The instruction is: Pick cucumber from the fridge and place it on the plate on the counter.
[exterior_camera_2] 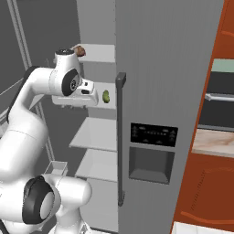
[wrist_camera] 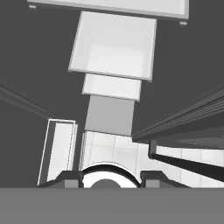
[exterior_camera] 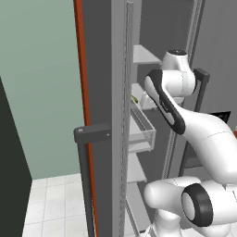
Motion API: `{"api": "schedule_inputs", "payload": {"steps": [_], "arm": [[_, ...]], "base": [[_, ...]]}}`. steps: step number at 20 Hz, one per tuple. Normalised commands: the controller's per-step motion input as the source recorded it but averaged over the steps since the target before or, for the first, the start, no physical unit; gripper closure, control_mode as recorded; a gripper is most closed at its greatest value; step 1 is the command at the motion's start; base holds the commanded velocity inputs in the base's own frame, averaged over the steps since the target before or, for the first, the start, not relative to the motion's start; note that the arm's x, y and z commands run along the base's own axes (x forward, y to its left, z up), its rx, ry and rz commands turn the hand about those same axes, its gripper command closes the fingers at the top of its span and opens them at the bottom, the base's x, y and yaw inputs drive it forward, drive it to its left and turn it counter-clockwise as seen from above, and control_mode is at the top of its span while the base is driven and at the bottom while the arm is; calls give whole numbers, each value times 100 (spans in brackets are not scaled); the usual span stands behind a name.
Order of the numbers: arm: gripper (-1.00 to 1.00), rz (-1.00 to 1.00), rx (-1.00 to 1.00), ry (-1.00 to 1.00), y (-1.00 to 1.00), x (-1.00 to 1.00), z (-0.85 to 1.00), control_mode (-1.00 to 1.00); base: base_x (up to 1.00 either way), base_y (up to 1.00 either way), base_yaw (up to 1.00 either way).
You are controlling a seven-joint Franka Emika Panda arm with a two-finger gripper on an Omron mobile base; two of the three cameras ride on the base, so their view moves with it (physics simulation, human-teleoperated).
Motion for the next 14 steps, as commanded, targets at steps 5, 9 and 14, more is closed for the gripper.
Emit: {"api": "schedule_inputs", "payload": {"steps": [5, 9, 14], "arm": [[-100, 0, 0, -3, 0, 0, 0, -100], [-100, 0, 0, -8, 0, 0, -1, -100], [-100, 0, 0, -9, 0, 9, -10, -100]], "base": [[0, 0, 0], [0, 0, 0], [0, 0, 0]]}}
